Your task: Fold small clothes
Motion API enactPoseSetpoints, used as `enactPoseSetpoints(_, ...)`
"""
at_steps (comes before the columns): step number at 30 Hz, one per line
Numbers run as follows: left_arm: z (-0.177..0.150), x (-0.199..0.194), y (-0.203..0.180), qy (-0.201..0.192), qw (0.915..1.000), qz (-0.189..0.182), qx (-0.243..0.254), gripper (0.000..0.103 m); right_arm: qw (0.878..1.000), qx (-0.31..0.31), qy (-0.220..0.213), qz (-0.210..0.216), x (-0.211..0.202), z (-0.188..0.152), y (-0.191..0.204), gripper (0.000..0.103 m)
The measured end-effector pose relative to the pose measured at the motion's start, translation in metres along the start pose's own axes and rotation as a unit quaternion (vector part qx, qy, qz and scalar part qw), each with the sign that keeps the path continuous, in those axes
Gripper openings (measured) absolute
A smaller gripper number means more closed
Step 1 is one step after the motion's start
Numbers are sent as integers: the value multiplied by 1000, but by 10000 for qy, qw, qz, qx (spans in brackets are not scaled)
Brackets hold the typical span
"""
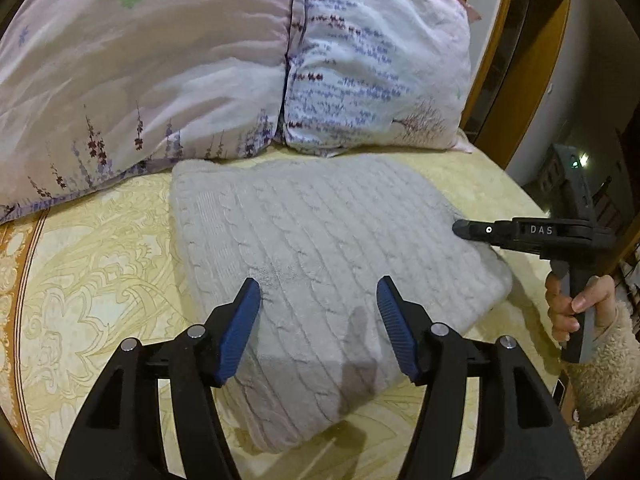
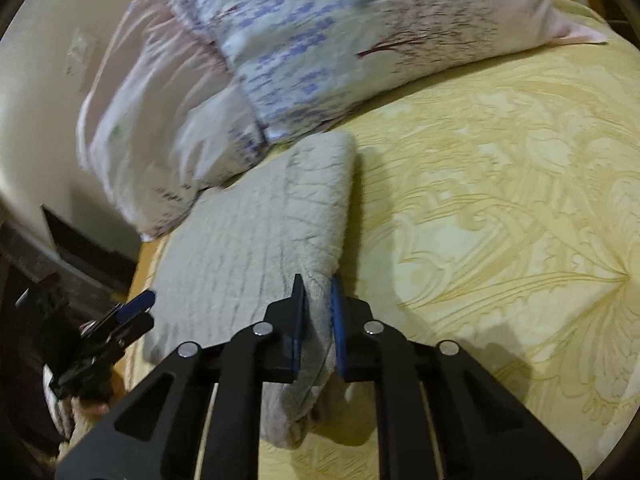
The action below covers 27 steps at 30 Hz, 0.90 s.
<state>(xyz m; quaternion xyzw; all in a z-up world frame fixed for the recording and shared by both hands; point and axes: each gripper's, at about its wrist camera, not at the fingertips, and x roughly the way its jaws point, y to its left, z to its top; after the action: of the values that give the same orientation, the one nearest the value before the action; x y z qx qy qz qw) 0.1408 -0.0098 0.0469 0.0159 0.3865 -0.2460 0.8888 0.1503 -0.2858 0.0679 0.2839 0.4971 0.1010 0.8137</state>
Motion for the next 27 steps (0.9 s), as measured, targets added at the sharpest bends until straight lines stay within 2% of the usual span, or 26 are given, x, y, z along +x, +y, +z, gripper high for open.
enactPoseSetpoints(4,-3,10,-11,-37,9986,373,367,62,9995,-117,-24,-281,6,-2,5,13)
enactPoseSetpoints(6,-7,4,-16,-112,9975,512,467,62,9983,-303,-213,-440,-5,-6,11,25)
enactPoseSetpoints(7,-9,0,-17,-169,9974,523,465,62,9972,-394,-360,-525,-12,-8,14,37)
enactPoseSetpoints(8,-11,-8,-17,-249,9976,491,422,64,9956,-506,-523,-598,-19,-11,17,41)
enactPoseSetpoints(10,-15,-19,-11,-356,9978,508,254,65,9919,-817,-819,-530,-35,-21,27,41)
enactPoseSetpoints(13,-20,-29,4,-437,9972,590,-112,65,9870,-1256,-925,-383,-46,-37,44,40)
enactPoseSetpoints(15,-25,-30,12,-378,9961,744,-278,65,9837,-1523,-845,-453,-42,-46,55,39)
enactPoseSetpoints(19,-33,-22,16,-138,9939,1054,-305,65,9747,-1991,-635,-791,-29,-63,71,39)
enactPoseSetpoints(27,-43,-4,20,113,9922,1183,-377,67,9682,-2103,-306,-1320,-4,-69,69,40)
